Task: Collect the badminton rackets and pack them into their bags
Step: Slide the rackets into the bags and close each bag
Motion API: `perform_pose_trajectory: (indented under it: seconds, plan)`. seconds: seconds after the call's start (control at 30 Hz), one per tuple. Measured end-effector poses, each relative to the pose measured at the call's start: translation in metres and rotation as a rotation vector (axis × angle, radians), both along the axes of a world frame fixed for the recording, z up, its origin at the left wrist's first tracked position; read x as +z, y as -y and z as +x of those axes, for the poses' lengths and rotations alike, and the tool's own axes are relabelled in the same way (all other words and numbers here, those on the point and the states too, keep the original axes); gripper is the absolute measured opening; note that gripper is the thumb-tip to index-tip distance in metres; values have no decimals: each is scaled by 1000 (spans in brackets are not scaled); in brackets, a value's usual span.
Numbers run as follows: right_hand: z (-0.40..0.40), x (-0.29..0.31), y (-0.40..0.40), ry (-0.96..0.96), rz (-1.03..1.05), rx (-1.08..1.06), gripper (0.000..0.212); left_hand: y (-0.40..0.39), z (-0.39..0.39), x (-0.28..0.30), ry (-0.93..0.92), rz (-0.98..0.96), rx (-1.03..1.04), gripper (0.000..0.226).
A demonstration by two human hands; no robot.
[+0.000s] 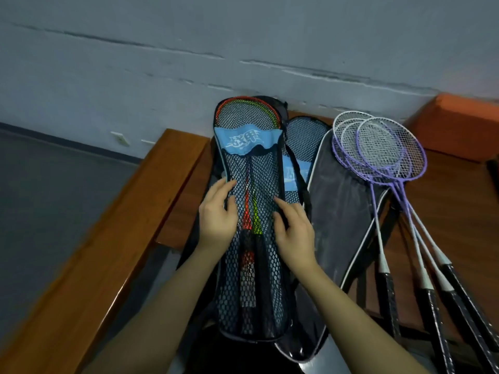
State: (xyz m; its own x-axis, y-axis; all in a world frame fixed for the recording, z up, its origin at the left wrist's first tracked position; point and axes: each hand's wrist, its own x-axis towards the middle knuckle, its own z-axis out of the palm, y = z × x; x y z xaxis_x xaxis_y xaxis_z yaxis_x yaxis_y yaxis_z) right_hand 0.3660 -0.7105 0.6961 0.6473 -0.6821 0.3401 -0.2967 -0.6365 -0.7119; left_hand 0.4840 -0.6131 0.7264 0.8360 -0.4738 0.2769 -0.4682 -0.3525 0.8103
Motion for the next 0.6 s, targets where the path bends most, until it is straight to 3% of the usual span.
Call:
perform_pose_trajectory:
  seconds: [0.17, 0.4, 0.6]
  plan:
    - [35, 8, -23, 14, -21, -46, 33, -13, 46, 8, 38, 59, -129, 39]
    - [70, -11, -48, -209, 125, -89, 37, -24, 92, -23, -57, 290, -234, 41]
    - [80, -22, -63, -266, 167, -116, 45, -39, 102, -49, -48, 257, -269, 42]
